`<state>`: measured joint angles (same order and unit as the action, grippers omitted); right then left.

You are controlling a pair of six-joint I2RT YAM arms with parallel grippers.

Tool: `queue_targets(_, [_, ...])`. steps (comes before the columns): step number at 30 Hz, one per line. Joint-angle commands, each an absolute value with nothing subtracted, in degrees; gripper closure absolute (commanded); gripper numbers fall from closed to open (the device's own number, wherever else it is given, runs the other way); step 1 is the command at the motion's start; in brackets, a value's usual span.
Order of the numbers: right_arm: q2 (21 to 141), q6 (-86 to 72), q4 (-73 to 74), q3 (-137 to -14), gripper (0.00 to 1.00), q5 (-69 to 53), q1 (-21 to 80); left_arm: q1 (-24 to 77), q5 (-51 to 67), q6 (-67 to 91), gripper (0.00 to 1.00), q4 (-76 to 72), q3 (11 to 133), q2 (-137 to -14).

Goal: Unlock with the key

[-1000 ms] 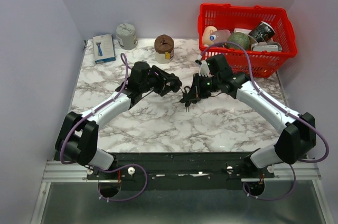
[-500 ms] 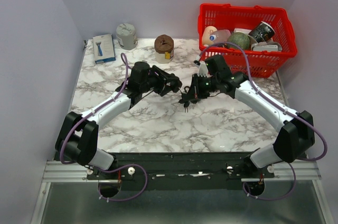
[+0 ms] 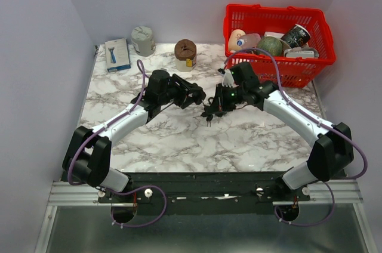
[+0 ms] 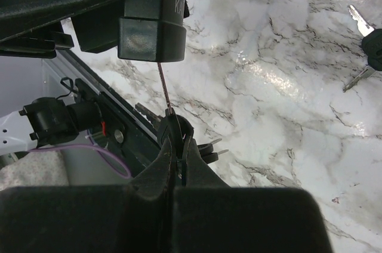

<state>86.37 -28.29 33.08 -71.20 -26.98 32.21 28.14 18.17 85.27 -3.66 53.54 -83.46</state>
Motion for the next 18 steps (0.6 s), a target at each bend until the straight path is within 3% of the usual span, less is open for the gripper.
queue_targets(1, [87.36, -29.44, 32.26, -72.69, 0.99, -24.62, 32.17, 28.48, 19.51, 85.69, 1.0, -6.77, 54.93, -81.39])
queue_targets(18, [88.77, -31.46, 29.09, -77.43, 0.99, -20.65, 32.17, 29.97, 18.19, 83.85, 1.0, -7.29, 53.53, -81.12])
